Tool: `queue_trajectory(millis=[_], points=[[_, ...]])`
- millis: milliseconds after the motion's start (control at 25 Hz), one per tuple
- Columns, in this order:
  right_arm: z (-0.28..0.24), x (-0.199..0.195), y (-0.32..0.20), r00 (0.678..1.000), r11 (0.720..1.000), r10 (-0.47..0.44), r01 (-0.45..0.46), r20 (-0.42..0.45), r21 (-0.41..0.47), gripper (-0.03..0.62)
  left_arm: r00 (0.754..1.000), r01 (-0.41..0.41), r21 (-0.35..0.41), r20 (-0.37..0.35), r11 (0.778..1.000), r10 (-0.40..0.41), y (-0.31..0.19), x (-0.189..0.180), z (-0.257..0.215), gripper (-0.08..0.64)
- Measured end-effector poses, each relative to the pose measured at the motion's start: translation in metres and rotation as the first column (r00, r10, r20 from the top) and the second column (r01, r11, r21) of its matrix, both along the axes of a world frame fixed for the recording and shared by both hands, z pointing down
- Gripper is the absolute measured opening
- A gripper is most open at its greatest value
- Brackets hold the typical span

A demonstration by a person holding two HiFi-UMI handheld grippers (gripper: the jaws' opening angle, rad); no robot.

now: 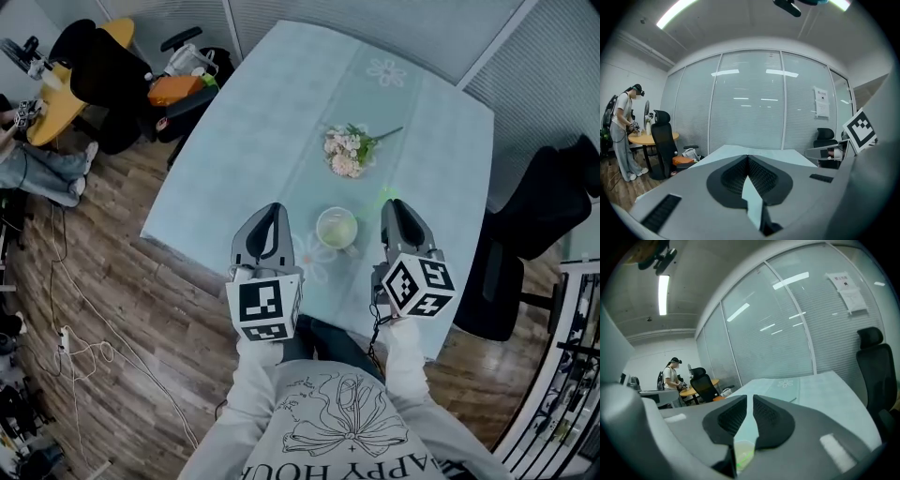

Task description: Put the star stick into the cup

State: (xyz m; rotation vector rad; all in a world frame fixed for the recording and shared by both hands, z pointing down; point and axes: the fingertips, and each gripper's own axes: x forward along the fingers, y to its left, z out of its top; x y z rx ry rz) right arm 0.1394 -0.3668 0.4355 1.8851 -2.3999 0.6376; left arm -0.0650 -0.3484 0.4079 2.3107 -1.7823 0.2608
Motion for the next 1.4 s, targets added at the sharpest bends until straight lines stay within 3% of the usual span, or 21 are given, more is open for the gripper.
queue_trajectory(millis=[80, 360, 520, 960, 1400], points=[[-0.026, -0.002, 0.004, 0.999, 0.998, 0.003, -0.001, -0.034, 0.064, 0.024, 1.0, -0.002, 0.032, -0.005, 0.999, 0.002, 0.002, 0.001, -0.017, 0.003], [-0.091, -0.009, 0.022, 0.995, 0.978, 0.008, 0.014, -0.104, 0.208, 0.011, 1.0, -0.003, 0.131, -0.013, 0.991, 0.005, 0.012, 0.003, -0.067, 0.003], [-0.112, -0.007, 0.031, 0.994, 0.967, 0.027, 0.001, -0.103, 0.255, 0.011, 1.0, -0.002, 0.169, -0.015, 0.986, 0.005, 0.018, 0.003, -0.087, 0.003], [-0.145, 0.003, 0.052, 0.991, 0.94, 0.07, -0.028, -0.112, 0.341, 0.011, 1.0, -0.01, 0.236, -0.016, 0.972, 0.014, 0.033, 0.009, -0.118, 0.003], [-0.152, 0.004, 0.061, 0.993, 0.936, 0.062, -0.024, -0.1, 0.352, 0.011, 1.0, -0.022, 0.263, -0.009, 0.965, 0.025, 0.042, 0.015, -0.131, 0.003]])
